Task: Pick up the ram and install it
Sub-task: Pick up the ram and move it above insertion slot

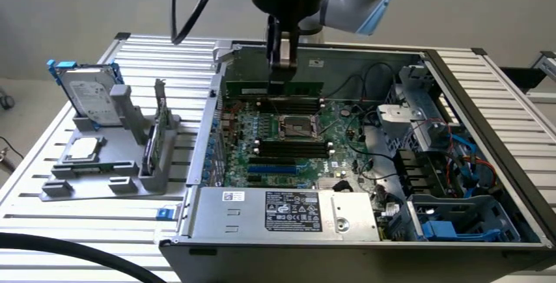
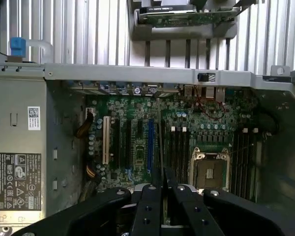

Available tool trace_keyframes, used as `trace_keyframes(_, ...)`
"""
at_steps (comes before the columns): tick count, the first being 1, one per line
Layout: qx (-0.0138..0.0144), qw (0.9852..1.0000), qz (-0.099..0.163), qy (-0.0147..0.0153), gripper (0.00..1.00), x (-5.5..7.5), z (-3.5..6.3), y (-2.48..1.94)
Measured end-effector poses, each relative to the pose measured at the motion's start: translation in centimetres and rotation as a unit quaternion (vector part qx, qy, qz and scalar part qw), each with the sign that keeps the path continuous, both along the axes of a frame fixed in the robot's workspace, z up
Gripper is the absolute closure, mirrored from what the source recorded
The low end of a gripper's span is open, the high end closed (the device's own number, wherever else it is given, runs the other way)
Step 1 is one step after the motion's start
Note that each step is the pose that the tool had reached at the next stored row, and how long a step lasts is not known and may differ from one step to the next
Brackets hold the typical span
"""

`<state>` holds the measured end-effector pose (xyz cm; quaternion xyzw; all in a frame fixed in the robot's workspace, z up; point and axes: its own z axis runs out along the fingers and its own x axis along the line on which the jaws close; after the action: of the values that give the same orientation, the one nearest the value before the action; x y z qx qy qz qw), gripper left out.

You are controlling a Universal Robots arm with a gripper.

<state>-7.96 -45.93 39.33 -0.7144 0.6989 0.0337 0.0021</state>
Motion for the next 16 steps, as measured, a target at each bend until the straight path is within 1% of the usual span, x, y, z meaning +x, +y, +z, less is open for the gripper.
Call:
trace_keyframes(2,-0.0010,1.0000,0.000,0.0001,0.86,0.8,-0.26,0.54)
trace_keyframes(3,-0.0013,1.0000,0.000,0.0001,0.86,1.2,-0.39,0.74)
trace_keyframes(6,-0.0017,1.0000,0.000,0.0000,0.86,2.3,-0.77,1.15)
trace_keyframes(10,-0.0016,1.0000,-0.003,0.0000,0.86,3.4,-1.28,1.36)
trace_keyframes(16,-0.0017,0.9998,-0.022,0.0001,0.86,4.1,-2.32,1.39)
